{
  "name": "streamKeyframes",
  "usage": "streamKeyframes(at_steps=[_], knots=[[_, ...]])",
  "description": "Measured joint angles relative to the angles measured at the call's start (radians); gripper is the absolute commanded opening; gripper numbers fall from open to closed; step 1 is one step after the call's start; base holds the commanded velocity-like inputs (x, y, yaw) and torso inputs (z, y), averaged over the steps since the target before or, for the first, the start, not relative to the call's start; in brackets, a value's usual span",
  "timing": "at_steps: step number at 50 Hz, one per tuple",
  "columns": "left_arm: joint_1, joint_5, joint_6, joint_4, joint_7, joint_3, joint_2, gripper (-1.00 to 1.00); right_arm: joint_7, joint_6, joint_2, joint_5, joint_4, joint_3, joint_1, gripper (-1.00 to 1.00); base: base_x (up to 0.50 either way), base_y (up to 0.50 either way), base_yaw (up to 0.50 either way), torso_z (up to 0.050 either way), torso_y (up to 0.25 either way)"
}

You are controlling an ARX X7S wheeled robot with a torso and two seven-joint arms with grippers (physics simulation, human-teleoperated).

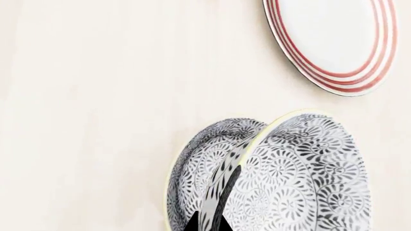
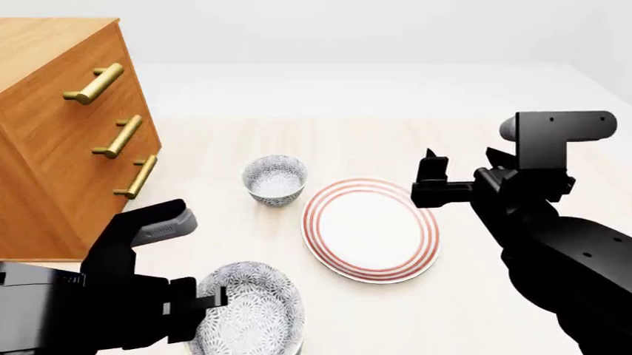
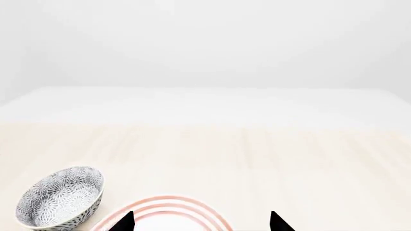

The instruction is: Stack the bowl in the middle on the bowl at the back.

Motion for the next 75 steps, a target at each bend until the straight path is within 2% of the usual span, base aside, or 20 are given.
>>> streamKeyframes(at_steps=[73, 74, 75], knots=[[-0.020, 0.149, -0.003, -0.096, 0.075, 0.107, 0.056, -1.00, 0.023, -0.046, 0.029, 0.035, 0.010, 0.005, -0.048, 1.00, 0.00, 0.00, 0.00, 0.000, 0.000], [-0.020, 0.150, -0.003, -0.096, 0.075, 0.108, 0.056, 1.00, 0.023, -0.047, 0.030, 0.035, 0.010, 0.005, -0.047, 1.00, 0.00, 0.00, 0.00, 0.000, 0.000], [-0.021, 0.150, -0.003, -0.096, 0.076, 0.109, 0.056, 1.00, 0.024, -0.047, 0.030, 0.036, 0.010, 0.004, -0.047, 1.00, 0.00, 0.00, 0.00, 0.000, 0.000]])
